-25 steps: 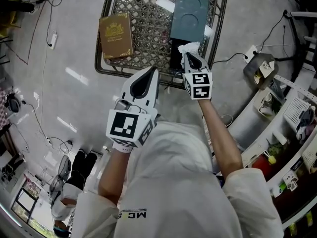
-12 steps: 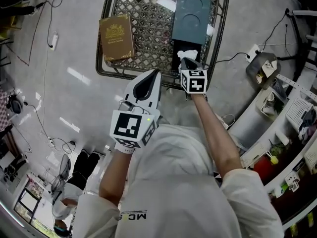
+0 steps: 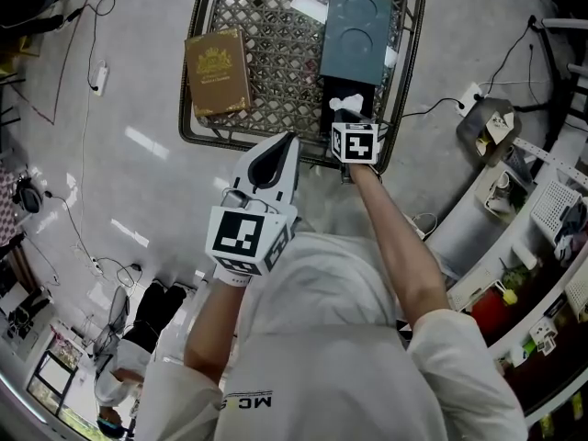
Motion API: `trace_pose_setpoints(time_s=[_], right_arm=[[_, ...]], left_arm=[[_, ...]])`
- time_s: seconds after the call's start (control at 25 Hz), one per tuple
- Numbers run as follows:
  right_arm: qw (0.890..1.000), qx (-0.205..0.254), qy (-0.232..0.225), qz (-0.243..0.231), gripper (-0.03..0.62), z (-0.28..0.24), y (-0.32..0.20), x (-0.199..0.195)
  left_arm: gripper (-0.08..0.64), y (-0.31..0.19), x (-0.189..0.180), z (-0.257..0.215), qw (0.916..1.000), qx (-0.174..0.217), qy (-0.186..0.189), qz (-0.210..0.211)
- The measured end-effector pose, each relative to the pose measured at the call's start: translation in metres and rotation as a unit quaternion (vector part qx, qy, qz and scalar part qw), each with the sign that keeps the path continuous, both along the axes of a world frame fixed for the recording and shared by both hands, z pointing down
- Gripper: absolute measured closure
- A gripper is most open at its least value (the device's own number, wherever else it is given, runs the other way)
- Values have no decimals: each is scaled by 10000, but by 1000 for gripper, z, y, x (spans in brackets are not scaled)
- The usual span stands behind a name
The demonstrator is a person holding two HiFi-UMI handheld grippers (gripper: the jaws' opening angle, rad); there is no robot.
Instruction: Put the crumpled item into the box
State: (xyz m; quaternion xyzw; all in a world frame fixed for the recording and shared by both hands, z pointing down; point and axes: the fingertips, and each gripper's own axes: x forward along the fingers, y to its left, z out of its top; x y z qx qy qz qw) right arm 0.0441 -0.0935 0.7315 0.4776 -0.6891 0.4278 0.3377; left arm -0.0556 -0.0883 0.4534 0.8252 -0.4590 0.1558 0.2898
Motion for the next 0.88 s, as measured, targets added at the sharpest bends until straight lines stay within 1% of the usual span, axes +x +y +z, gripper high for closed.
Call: trace_pose_setpoints(time_s=[0.4,0.88], right_arm=[[10000,-43,-47,-45,563,-4,0,-9],[9999,21,-119,-46,563,-22,0,-2]], left_arm=[[540,0,-2,-2,10000,18,14,15],[540,-2,1,-10,9999,100,14,41]])
